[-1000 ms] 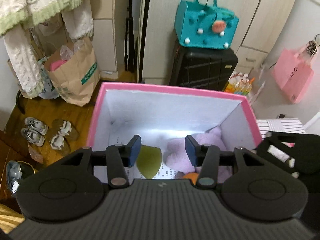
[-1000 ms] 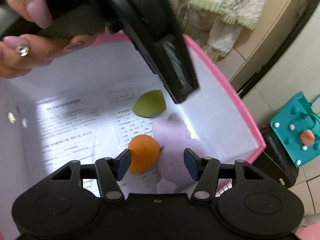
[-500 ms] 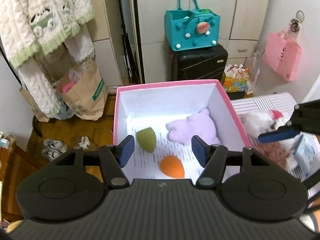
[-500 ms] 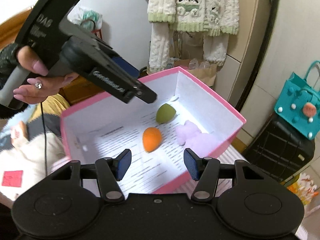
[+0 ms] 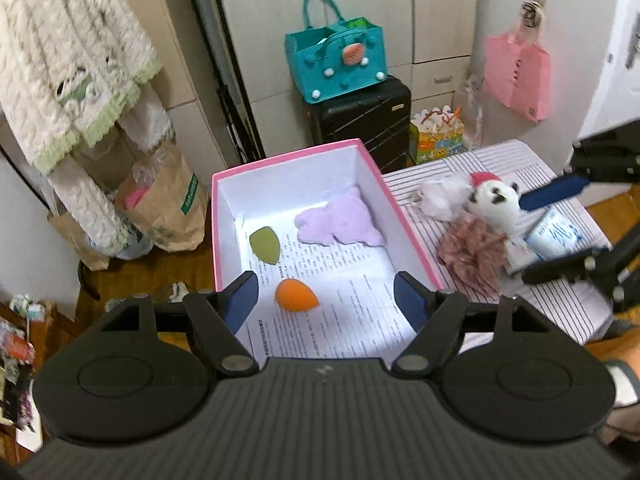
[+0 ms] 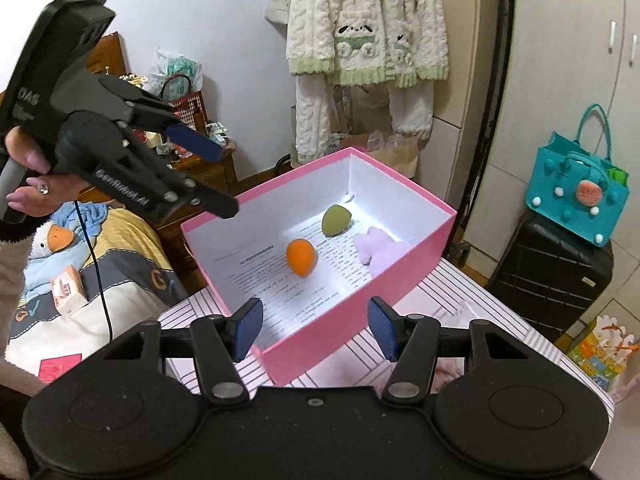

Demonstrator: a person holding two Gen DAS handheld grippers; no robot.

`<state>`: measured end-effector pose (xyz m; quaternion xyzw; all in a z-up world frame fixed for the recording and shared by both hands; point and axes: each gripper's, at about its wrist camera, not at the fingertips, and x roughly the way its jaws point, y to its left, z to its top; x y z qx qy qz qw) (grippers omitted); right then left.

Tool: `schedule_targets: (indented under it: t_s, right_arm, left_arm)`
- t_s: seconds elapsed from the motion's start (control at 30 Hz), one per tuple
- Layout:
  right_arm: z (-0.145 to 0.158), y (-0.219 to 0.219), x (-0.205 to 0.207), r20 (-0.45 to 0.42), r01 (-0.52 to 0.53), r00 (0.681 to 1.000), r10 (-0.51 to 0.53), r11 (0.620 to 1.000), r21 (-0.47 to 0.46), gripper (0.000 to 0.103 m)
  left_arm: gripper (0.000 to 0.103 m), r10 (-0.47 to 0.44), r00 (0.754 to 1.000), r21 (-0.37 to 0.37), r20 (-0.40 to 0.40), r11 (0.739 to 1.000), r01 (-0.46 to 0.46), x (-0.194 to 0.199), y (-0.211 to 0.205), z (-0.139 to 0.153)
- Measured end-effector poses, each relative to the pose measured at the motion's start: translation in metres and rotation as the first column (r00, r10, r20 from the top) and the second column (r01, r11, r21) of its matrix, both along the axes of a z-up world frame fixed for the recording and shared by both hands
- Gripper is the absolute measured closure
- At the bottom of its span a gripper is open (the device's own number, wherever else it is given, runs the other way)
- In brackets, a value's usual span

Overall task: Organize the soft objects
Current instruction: 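Withdraw both tools from the pink box, then move the left tool to the pink floral cloth while the right tool approaches the pink pompom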

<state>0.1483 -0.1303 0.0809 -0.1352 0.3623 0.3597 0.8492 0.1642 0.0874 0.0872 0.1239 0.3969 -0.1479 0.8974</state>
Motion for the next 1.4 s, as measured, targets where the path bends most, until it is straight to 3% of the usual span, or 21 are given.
schedule_targets:
  t_s: [0.43,0.73,1.1,1.27,1.4]
  right_arm:
    - [0.008,-0.040,-0.055,0.038,0.039,0.998,-0.040,0.999,0.018,0.039]
    - [-0.010,-0.068,-0.087,0.050,0.065,0.997,-0.066,0.998,0.009,0.038]
    - [-0.052,-0.108,-0.097,-0.022,0.115,0.993,-0.114,0.993,0.028,0.037]
    - [-0.075,-0.124,-0.092,-0.056,0.146,0.988,-0.144,0.988,0.047,0.037]
    - [-0.090,-0.131,-0.090,-0.017,0.167,0.986,-0.166,0.985,0.047,0.037]
  left_arm:
    - [0.019,-0.121,0.992,0.064,0.039,0.991,0.118,-0.071,-0.048,0.004]
    - [0.014,-0.254,0.964,0.073,0.082,0.966,0.248,-0.106,-0.083,-0.011]
    - [0.014,-0.308,0.951,0.009,0.024,0.951,0.308,-0.097,-0.113,-0.039]
    - [0.014,-0.261,0.965,-0.036,0.025,0.965,0.261,-0.081,-0.121,-0.057]
    - [0.014,-0.230,0.973,-0.079,0.020,0.970,0.230,-0.070,-0.129,-0.072]
